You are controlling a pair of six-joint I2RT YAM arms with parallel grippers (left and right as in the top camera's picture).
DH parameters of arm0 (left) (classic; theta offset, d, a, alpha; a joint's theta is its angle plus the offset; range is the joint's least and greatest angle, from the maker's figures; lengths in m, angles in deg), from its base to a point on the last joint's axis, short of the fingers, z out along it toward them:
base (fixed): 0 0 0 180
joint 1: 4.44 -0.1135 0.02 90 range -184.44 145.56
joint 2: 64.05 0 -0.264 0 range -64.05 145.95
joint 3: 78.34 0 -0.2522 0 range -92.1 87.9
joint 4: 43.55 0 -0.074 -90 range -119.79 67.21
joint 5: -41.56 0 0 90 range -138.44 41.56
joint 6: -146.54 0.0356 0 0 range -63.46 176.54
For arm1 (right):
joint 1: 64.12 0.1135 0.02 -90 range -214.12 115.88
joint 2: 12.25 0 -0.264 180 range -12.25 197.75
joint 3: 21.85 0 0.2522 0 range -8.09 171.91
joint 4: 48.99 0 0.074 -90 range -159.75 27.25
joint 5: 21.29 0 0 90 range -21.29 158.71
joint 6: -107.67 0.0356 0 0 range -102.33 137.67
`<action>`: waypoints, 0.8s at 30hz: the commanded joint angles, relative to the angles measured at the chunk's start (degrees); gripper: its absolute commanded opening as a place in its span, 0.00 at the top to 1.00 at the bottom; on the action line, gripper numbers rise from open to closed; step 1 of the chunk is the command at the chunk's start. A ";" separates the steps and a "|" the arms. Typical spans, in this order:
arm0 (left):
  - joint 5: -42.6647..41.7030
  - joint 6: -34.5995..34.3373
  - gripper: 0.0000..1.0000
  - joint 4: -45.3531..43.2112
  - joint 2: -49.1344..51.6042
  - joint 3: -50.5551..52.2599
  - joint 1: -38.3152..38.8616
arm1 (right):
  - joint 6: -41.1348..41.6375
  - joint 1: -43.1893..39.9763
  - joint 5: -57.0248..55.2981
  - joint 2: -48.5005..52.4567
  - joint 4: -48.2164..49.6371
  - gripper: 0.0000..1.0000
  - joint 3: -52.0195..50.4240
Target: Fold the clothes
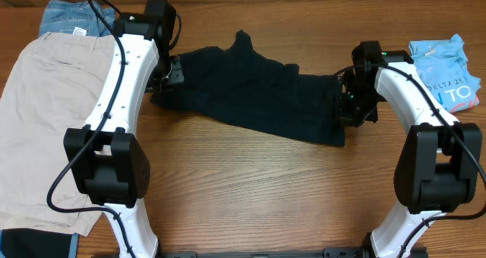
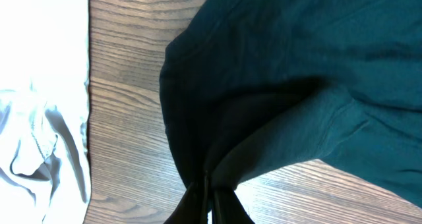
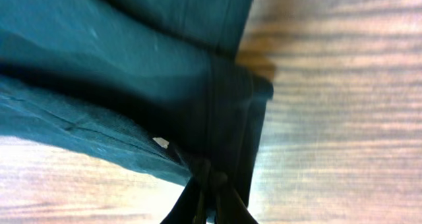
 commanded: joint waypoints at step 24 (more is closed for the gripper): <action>6.03 3.26 0.96 -1.27 -39.34 -19.37 -0.37 | -0.28 -0.37 -2.93 -20.85 -27.65 0.96 58.45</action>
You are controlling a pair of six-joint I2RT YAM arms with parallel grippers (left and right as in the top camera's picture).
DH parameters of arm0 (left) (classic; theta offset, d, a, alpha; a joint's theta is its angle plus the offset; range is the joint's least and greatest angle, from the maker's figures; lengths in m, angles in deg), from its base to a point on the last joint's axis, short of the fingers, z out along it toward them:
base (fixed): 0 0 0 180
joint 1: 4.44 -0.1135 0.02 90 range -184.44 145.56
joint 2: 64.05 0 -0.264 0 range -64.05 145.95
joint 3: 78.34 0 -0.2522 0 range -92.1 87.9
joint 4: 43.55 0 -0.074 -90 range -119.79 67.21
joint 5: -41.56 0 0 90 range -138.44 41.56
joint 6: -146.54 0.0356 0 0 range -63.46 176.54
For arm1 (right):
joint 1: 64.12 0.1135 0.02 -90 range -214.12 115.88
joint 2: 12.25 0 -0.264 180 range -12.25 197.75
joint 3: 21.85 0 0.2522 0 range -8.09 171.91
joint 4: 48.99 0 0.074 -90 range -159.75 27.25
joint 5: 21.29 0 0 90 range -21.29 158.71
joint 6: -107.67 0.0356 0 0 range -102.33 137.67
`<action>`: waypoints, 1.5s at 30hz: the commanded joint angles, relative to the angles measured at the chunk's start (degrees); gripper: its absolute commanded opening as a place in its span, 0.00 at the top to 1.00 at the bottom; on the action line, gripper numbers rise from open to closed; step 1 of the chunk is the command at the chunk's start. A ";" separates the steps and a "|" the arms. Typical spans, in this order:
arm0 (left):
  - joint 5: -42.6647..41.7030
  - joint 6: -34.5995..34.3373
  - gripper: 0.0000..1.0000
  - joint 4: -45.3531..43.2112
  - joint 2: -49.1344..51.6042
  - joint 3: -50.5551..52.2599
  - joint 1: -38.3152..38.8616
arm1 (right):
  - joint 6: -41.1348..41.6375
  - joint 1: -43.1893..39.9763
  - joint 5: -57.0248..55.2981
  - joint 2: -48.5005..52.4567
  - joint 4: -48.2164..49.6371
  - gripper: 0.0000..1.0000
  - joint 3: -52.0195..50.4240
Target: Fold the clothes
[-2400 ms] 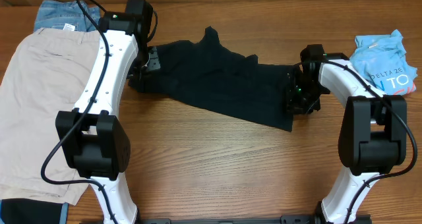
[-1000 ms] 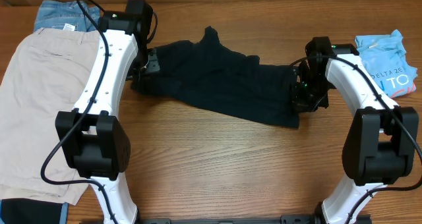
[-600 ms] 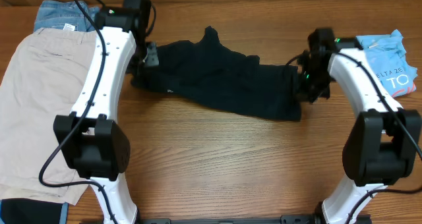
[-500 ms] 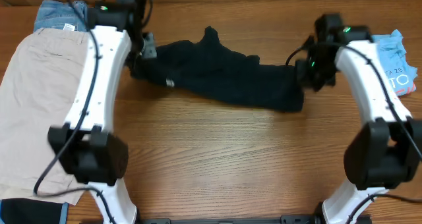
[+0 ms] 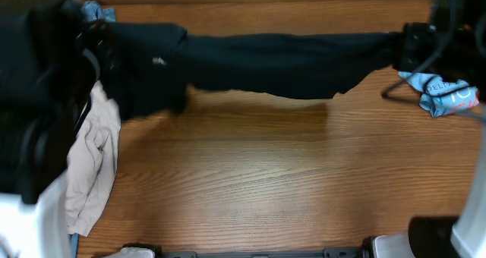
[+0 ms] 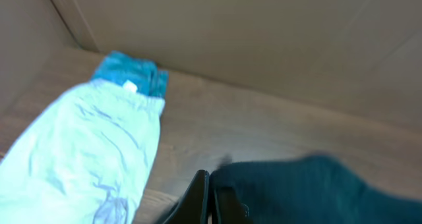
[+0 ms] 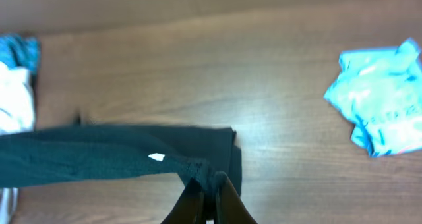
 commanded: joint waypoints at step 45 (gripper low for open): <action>-15.02 5.86 0.96 -5.33 31.74 -11.37 -6.99 | 0.02 -0.57 -10.36 26.43 15.54 0.85 5.25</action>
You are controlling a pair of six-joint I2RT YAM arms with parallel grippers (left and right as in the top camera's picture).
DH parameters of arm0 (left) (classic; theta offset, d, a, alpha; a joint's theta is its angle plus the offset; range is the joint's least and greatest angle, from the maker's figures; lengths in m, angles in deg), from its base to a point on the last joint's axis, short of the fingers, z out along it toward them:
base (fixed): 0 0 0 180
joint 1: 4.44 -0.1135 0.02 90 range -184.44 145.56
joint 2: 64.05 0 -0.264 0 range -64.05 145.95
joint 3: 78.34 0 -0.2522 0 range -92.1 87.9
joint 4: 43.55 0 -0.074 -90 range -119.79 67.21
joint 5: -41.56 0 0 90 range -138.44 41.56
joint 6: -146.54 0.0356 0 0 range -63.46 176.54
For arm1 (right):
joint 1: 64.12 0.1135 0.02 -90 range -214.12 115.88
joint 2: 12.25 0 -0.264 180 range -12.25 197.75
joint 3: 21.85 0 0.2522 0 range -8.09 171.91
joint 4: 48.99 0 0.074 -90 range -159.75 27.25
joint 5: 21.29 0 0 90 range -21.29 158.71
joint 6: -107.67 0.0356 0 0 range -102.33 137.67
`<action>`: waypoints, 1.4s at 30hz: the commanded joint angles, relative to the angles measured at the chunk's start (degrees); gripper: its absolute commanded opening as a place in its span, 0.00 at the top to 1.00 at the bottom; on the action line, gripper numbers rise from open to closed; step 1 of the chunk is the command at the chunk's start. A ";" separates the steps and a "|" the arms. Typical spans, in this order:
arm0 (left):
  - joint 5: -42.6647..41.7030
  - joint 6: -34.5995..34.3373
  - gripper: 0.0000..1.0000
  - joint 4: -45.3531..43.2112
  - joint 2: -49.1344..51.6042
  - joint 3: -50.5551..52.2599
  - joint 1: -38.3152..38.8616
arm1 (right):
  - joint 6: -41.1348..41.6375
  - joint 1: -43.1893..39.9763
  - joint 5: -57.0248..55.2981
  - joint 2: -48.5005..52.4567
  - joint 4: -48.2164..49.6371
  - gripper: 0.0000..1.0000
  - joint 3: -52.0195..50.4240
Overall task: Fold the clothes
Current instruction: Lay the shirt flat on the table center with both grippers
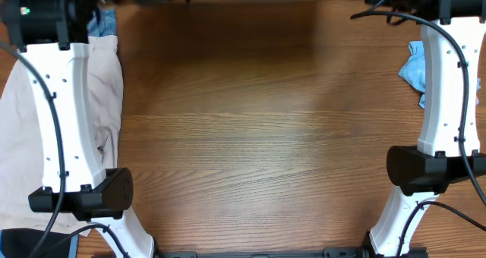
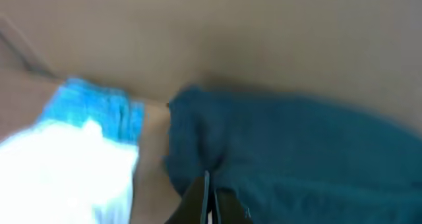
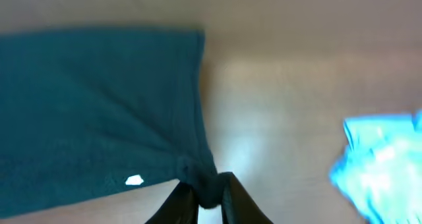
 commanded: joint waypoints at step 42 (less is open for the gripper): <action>-7.48 5.14 0.96 11.87 5.66 55.28 3.02 | 1.75 -4.92 0.07 -0.33 -5.49 0.96 -57.59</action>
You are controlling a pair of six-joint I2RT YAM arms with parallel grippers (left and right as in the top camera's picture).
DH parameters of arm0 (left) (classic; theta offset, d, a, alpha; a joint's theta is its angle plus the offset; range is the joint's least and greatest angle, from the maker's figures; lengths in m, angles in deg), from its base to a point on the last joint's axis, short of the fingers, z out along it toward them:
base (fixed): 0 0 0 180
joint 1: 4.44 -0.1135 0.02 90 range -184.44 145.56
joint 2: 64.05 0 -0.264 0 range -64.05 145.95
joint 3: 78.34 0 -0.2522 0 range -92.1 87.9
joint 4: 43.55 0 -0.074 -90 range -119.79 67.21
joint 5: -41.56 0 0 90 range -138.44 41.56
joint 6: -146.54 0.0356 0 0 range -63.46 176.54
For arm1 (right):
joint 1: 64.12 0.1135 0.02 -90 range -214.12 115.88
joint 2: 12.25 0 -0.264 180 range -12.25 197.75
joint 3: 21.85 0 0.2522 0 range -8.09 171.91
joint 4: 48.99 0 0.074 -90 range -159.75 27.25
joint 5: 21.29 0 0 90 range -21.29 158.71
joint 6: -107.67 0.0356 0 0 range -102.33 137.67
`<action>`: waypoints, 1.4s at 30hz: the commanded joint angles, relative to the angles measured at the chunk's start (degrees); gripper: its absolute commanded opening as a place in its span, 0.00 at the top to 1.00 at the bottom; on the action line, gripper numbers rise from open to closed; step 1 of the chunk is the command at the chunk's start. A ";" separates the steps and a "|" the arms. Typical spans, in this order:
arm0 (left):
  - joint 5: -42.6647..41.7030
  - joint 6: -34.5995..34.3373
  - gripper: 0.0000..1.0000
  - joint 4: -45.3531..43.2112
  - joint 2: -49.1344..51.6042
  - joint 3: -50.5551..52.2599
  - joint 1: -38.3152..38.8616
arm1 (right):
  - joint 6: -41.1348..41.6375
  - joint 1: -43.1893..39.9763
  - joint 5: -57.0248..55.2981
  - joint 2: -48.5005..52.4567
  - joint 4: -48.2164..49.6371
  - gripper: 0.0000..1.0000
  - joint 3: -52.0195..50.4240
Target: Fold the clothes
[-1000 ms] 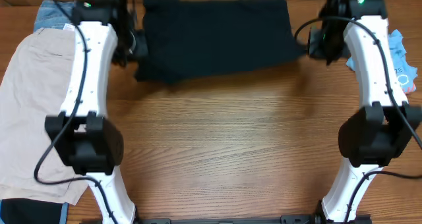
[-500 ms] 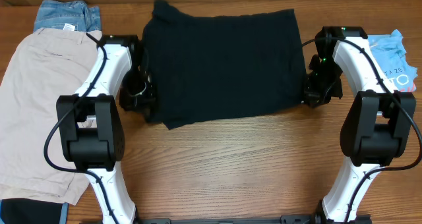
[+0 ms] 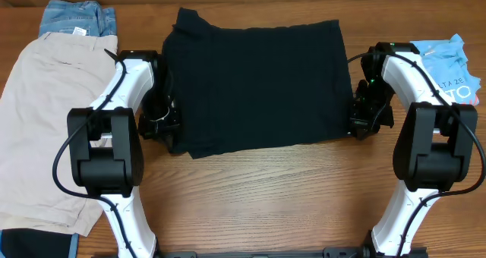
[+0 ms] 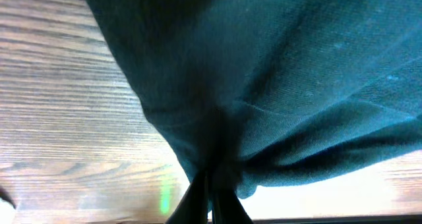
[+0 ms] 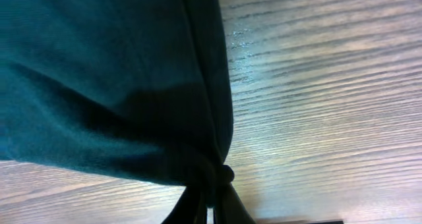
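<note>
A dark navy T-shirt (image 3: 254, 83) lies spread flat across the back middle of the wooden table. My left gripper (image 3: 168, 130) pinches its near-left corner; in the left wrist view the fabric (image 4: 277, 72) bunches into the shut gripper (image 4: 210, 196). On the other side my right gripper (image 3: 358, 125) is shut on the near-right corner, where the right wrist view shows cloth (image 5: 112, 72) gathered at its tips (image 5: 212, 197). Both corners rest low at the tabletop.
Beige trousers (image 3: 45, 114) cover the left side of the table, with folded denim (image 3: 76, 19) behind them. A light blue printed garment (image 3: 449, 68) lies crumpled at the back right. Bare wood (image 3: 266, 197) fills the front half.
Both grippers were raised at the far edge with the shirt hanging out of the overhead view. Now they are low on the table and the shirt lies spread flat between them.
The shirt first lay crumpled on the table with a gripper shut on each end. It was then lifted and stretched between the arms, then held high at the back. Now it lies flat, both grippers still shut on its near corners.
</note>
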 commanded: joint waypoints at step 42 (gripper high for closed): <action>2.97 -8.68 0.96 -37.81 -5.11 0.42 -2.16 | 0.26 -0.35 0.57 -6.03 35.30 0.91 -0.35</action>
